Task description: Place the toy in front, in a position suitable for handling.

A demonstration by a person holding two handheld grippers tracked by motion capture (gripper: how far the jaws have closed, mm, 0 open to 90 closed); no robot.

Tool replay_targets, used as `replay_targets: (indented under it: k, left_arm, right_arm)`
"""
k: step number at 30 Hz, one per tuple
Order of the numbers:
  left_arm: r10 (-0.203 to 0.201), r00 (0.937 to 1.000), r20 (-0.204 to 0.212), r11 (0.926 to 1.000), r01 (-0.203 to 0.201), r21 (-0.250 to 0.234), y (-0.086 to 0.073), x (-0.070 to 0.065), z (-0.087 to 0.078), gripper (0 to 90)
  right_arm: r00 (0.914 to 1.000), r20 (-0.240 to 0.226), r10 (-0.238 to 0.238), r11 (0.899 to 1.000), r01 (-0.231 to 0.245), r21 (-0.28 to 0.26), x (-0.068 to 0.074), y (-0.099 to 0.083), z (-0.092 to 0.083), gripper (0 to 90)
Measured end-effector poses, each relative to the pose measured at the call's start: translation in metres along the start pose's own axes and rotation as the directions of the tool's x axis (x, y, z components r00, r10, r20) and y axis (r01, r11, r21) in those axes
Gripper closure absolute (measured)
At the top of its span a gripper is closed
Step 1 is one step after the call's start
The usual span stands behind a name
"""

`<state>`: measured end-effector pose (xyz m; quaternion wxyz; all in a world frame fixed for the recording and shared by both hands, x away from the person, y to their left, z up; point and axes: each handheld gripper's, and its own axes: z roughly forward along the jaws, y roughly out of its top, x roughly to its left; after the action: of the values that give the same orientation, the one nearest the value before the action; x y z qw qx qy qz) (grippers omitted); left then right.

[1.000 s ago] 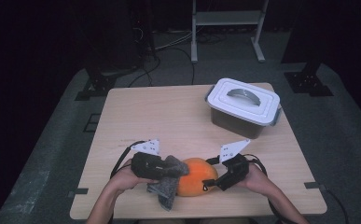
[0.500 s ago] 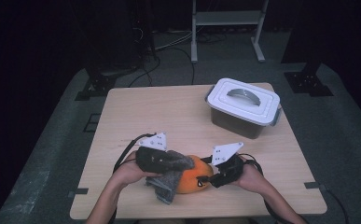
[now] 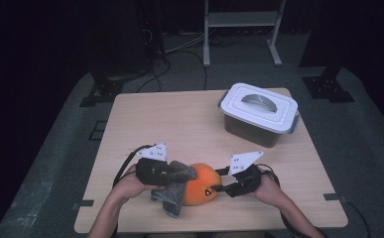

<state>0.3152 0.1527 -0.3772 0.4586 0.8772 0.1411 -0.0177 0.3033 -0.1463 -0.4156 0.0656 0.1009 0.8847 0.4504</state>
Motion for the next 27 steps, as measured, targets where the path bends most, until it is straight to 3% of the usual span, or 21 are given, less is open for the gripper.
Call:
replay_targets:
  k: [3, 12, 17, 27]
  left_arm:
    - [0.032, 0.9994, -0.016, 0.9993, -0.031, 0.020, 0.008, -0.004, -0.002, 75.7]
    - [0.097, 0.9952, 0.018, 0.9952, -0.097, 0.016, 0.038, -0.017, 0.013, 75.6]
    - [0.078, 0.9967, 0.022, 0.9968, -0.078, 0.014, 0.033, -0.011, 0.015, 75.7]
    - [-0.009, 0.9999, 0.012, 0.9999, 0.009, -0.009, 0.006, 0.002, -0.001, 75.6]
  right_arm:
    - [0.9986, 0.028, -0.045, 0.999, 0.045, 0.009, 0.006, 0.005, 0.000, 55.0]
    - [0.9929, 0.037, -0.113, 0.994, 0.112, 0.016, 0.017, 0.012, 0.004, 55.4]
    - [0.9960, 0.023, -0.086, 0.996, 0.086, 0.004, 0.014, 0.003, 0.002, 56.5]
    - [0.9989, 0.002, -0.047, 0.999, 0.047, -0.001, 0.007, -0.004, 0.001, 53.6]
